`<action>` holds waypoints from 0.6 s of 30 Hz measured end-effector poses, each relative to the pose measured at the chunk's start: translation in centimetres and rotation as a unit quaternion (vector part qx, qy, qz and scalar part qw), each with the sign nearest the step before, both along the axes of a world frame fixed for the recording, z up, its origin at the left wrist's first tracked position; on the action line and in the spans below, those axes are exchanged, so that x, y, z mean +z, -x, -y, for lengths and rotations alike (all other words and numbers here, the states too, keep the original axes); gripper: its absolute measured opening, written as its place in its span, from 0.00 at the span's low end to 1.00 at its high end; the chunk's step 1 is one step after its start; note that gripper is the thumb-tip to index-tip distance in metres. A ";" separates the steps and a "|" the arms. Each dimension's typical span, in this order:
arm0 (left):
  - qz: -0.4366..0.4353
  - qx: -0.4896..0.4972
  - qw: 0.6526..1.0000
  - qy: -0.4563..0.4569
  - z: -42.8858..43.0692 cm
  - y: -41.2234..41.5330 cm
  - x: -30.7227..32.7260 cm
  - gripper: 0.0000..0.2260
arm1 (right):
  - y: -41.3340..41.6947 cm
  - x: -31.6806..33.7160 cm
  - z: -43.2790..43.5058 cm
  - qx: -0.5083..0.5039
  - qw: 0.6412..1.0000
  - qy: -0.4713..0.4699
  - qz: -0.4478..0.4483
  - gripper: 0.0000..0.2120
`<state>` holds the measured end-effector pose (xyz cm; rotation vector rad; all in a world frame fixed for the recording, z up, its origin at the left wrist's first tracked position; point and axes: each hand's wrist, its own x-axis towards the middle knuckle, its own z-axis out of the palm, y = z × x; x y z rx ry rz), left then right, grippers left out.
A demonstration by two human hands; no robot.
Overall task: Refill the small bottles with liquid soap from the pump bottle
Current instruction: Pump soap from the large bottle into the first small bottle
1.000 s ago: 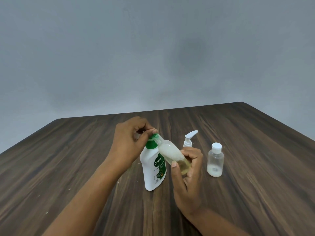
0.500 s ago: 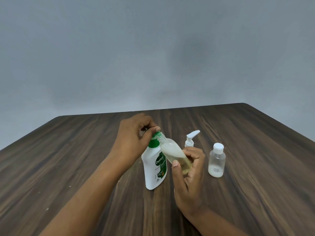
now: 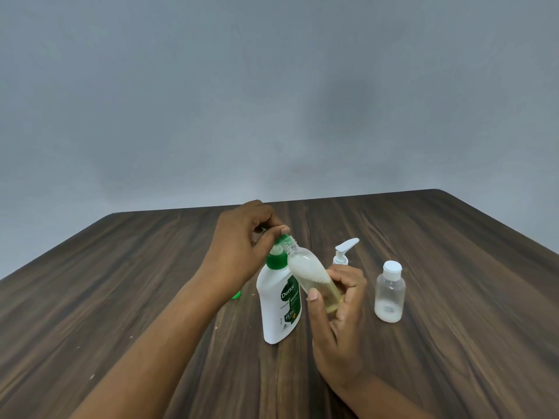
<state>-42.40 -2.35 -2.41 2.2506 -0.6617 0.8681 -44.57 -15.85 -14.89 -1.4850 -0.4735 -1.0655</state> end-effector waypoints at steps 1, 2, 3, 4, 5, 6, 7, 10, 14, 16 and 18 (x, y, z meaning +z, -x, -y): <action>0.001 -0.001 1.000 0.018 0.0 0.1 -0.5 0.06 | 0.0 -0.1 0.0 0.000 1.000 0.001 -0.002 0.10; 0.002 0.000 1.000 0.031 0.1 0.2 -1.0 0.06 | 0.1 -0.2 0.0 0.003 1.000 0.000 -0.003 0.09; 0.003 0.002 0.999 0.039 0.1 0.2 -1.4 0.06 | 0.1 -0.3 0.0 0.005 1.000 -0.002 -0.008 0.09; 0.005 0.004 0.999 0.044 0.1 0.2 -1.7 0.06 | 0.2 -0.4 0.0 0.007 1.000 -0.004 -0.012 0.09; 0.007 0.004 0.999 0.046 0.1 0.2 -1.9 0.06 | 0.2 -0.4 0.0 0.007 1.000 -0.005 -0.012 0.09; 0.008 0.004 0.999 0.044 0.2 0.2 -1.8 0.06 | 0.2 -0.4 0.1 0.006 1.000 -0.007 -0.011 0.09; 0.008 0.004 0.999 0.042 0.2 0.1 -1.8 0.06 | 0.2 -0.4 0.0 0.006 1.000 -0.008 -0.011 0.09; 0.008 -0.001 0.999 0.041 0.3 0.4 -0.9 0.06 | 0.1 -0.3 -0.2 0.015 1.000 -0.018 -0.007 0.09; -0.001 -0.010 1.000 0.001 0.0 0.3 0.3 0.05 | 0.0 -0.2 -0.4 0.016 1.000 -0.020 -0.002 0.09; -0.001 -0.008 1.000 0.004 0.0 0.2 0.2 0.05 | 0.0 -0.2 -0.4 0.016 1.000 -0.022 0.002 0.10; 0.000 -0.008 0.999 0.031 0.2 0.3 -0.5 0.05 | 0.0 -0.3 -0.4 0.017 0.999 -0.027 0.005 0.11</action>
